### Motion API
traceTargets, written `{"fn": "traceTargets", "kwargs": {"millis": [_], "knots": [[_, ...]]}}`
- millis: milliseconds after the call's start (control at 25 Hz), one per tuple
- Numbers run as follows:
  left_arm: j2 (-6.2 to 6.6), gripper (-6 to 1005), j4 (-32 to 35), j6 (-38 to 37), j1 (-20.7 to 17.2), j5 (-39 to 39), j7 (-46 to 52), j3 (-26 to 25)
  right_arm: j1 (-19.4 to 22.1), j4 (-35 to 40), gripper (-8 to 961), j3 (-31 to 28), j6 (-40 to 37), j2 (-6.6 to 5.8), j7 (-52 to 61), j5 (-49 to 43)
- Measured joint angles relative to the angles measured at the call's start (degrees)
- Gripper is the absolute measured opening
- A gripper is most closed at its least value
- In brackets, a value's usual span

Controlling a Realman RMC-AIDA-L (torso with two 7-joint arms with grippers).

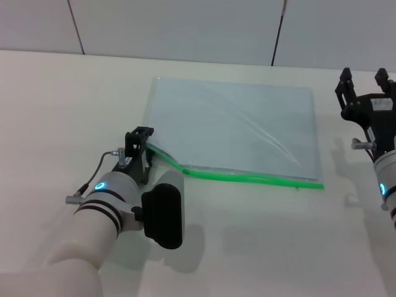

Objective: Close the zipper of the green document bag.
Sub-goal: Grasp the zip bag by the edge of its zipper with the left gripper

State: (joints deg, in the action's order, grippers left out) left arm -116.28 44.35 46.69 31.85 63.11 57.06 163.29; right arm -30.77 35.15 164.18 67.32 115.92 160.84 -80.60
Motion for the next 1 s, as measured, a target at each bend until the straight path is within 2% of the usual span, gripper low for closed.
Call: {"fn": "traceTargets", "kwargs": {"millis": [1000], "knots": [[0.00,438,0.04,-1.55,0.32,3.63,-2.46,0.01,-0.08,0.00,651,0.09,-0.05,0.00,0.00,0.05]]}}
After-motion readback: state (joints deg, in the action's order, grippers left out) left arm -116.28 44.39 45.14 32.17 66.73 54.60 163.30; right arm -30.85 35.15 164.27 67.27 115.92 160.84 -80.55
